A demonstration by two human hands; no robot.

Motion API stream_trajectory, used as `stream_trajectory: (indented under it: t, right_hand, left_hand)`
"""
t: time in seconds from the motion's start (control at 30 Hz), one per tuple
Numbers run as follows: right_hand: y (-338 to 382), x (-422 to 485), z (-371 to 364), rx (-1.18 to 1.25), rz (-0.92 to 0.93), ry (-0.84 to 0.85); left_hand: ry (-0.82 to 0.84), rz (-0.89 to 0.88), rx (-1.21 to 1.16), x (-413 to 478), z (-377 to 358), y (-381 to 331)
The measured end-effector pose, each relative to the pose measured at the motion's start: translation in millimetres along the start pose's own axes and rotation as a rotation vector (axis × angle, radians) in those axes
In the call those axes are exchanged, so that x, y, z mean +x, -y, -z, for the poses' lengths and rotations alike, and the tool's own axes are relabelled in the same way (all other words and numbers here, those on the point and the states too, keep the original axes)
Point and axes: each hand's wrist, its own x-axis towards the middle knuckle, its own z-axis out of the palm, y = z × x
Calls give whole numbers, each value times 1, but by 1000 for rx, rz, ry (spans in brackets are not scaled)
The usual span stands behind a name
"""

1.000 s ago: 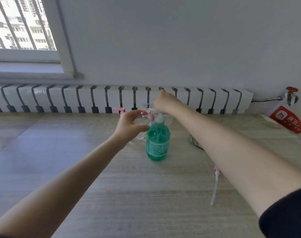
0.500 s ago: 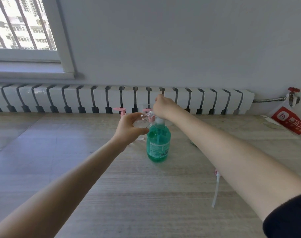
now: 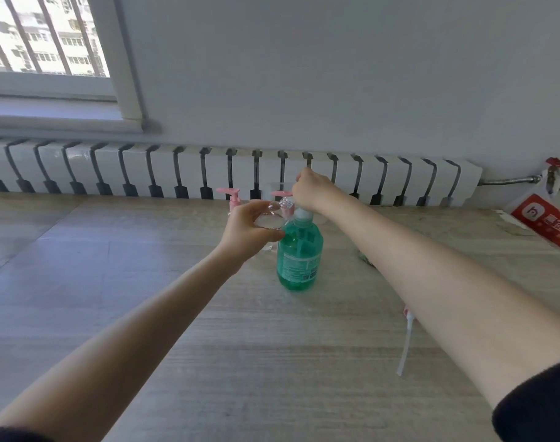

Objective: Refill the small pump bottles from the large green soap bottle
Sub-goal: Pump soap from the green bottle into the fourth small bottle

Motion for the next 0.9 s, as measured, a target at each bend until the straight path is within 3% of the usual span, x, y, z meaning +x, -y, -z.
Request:
stream_trajectory:
  t: [0.9]
  right_hand:
    - [1,5,5,122,-53,-11]
  left_hand:
    - [21,-14,6,3,3,-7]
